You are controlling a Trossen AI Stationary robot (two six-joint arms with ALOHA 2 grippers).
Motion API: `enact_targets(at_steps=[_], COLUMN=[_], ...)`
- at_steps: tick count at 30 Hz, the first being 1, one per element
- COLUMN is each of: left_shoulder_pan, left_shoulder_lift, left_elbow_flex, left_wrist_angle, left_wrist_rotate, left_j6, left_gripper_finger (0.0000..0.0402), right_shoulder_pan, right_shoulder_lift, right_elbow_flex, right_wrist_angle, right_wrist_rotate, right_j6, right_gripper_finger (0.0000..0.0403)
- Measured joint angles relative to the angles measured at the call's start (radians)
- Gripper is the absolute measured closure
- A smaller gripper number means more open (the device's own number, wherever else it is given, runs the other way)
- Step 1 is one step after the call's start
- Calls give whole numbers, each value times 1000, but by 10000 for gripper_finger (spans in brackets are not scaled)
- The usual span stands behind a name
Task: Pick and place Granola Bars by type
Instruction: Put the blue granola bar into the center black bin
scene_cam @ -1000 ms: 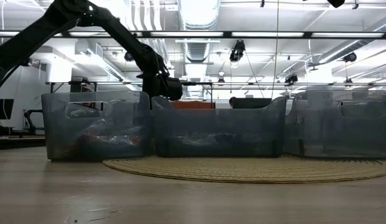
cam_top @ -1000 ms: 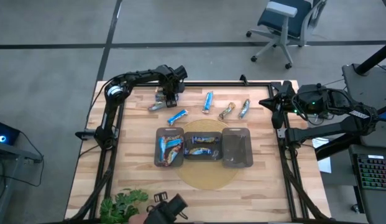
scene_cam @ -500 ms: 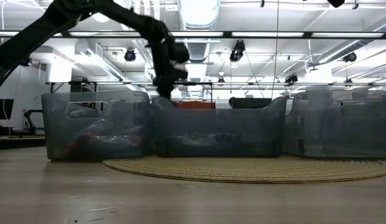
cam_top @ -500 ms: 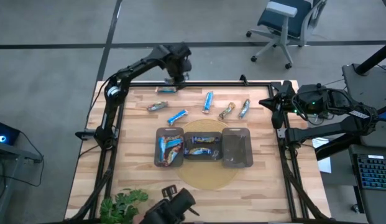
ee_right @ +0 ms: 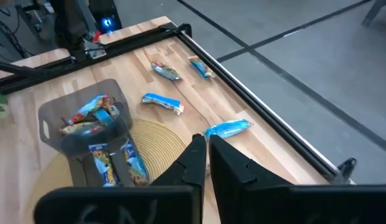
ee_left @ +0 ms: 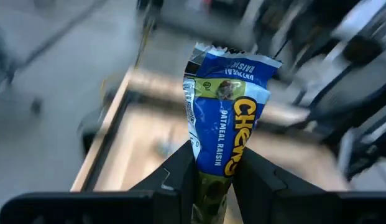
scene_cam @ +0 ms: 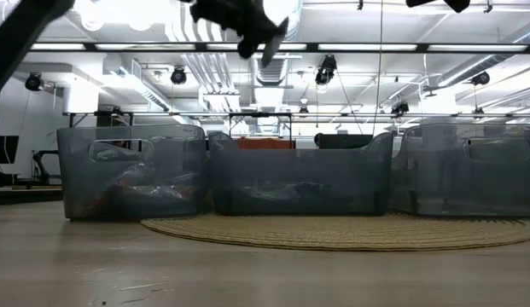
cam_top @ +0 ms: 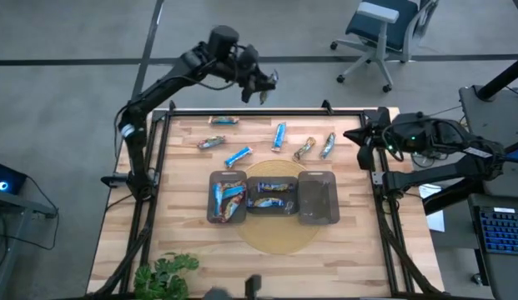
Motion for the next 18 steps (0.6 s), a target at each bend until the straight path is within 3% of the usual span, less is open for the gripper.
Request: enact_targets(at_steps=[8,18], left_shoulder_pan=[-61,-147], left_shoulder_lift=[-156,-207], left_elbow_flex=[-174,-298], left_wrist_angle=[460,675], left_wrist_rotate=[111,108], left_j6=[-193,-302], left_gripper_finger=[324,324], right_shoulder_pan=[0,0], right_shoulder_lift=[60,132], right_elbow_flex=[0,0], right_wrist_angle=[145,336], right_wrist_rotate=[-20,-31], right_j6=[9,15], right_gripper_finger=[322,193])
